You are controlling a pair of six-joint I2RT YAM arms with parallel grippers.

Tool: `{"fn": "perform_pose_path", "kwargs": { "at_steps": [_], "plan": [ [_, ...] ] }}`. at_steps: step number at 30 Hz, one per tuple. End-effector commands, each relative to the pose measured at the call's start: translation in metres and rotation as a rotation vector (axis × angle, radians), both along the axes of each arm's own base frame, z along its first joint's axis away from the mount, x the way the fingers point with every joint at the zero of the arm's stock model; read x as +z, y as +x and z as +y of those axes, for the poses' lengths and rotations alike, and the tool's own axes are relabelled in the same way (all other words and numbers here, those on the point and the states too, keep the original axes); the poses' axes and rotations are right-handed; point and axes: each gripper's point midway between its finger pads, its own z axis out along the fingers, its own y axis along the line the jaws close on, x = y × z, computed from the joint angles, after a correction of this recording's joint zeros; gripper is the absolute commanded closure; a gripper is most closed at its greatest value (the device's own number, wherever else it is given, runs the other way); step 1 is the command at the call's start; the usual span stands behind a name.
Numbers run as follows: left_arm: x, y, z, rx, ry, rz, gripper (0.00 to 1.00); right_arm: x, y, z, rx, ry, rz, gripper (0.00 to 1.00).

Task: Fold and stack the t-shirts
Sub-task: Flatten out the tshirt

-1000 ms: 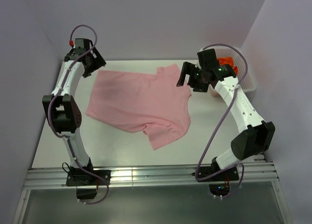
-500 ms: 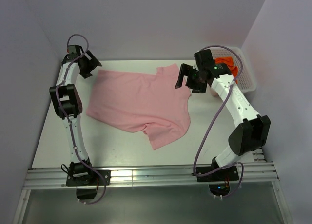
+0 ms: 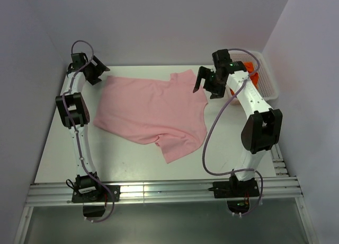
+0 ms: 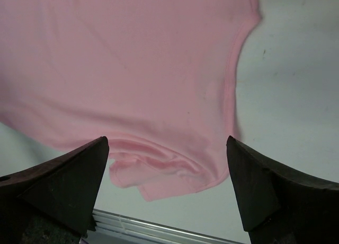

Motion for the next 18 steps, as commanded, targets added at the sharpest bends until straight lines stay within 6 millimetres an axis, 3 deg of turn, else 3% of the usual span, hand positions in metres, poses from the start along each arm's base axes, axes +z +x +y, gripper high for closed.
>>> {"fn": "perform_pose_path", "kwargs": {
  "at_steps": [1,3,4,5,10,12,13,14,15,16,17,18],
  "plan": [
    [0.0,0.006,-0.018,-0.051,-0.04,-0.027,0.08,0.008,0.021,-0.014,-0.054,0.024,-0.023,0.01],
    [-0.001,0.003,-0.025,-0.065,-0.038,-0.021,0.09,-0.002,0.032,-0.023,-0.08,0.019,0.001,0.02],
    [-0.002,0.002,-0.029,-0.07,-0.038,-0.016,0.11,0.004,0.041,-0.024,-0.085,0.023,-0.018,0.02],
    [-0.005,0.0,-0.032,-0.074,-0.043,-0.007,0.15,-0.005,0.048,-0.026,-0.093,0.022,0.0,0.02],
    [-0.008,-0.005,-0.034,-0.076,-0.047,0.011,0.33,-0.001,0.081,-0.027,-0.12,0.065,-0.023,0.02],
    [-0.01,-0.005,-0.035,-0.079,-0.059,0.015,0.4,-0.013,0.094,-0.03,-0.131,0.086,-0.009,0.02],
    [-0.011,-0.006,-0.037,-0.081,-0.063,0.017,0.47,-0.005,0.105,-0.031,-0.139,0.1,-0.037,0.02],
    [-0.012,-0.006,-0.039,-0.084,-0.067,0.018,0.53,-0.019,0.114,-0.029,-0.138,0.104,-0.017,0.02],
    [-0.013,-0.006,-0.04,-0.083,-0.069,0.021,0.57,-0.019,0.124,-0.026,-0.13,0.129,-0.031,0.02],
    [-0.016,-0.006,-0.041,-0.085,-0.07,0.025,0.71,-0.006,0.139,-0.024,-0.137,0.152,-0.078,0.02],
    [-0.017,-0.007,-0.042,-0.084,-0.071,0.03,0.76,-0.019,0.15,-0.02,-0.138,0.167,-0.068,0.02],
    [-0.015,-0.007,-0.044,-0.086,-0.069,0.028,0.8,-0.003,0.167,-0.014,-0.128,0.204,-0.138,0.02]
  ]
}}
